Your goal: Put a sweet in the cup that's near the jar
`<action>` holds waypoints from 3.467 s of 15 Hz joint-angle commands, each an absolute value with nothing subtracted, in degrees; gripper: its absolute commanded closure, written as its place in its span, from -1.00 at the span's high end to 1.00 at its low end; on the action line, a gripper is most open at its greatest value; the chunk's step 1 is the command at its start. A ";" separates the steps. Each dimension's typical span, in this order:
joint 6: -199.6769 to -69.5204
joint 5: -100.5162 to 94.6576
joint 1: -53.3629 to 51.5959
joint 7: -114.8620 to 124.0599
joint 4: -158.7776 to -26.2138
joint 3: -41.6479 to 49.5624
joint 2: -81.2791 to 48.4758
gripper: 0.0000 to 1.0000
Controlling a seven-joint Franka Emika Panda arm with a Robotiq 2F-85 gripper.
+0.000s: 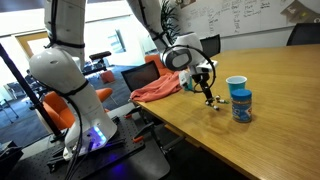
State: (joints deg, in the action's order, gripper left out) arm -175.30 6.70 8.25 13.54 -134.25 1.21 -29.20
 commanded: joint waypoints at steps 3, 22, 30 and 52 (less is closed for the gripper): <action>-173.77 9.73 8.97 12.30 -126.95 0.91 -35.46 1.00; -172.57 9.35 4.85 14.25 -122.48 5.12 -39.19 -0.93; -187.46 10.38 1.71 13.64 -130.28 6.02 -21.74 -0.93; -186.31 12.87 3.60 14.06 -121.39 5.41 -29.48 0.64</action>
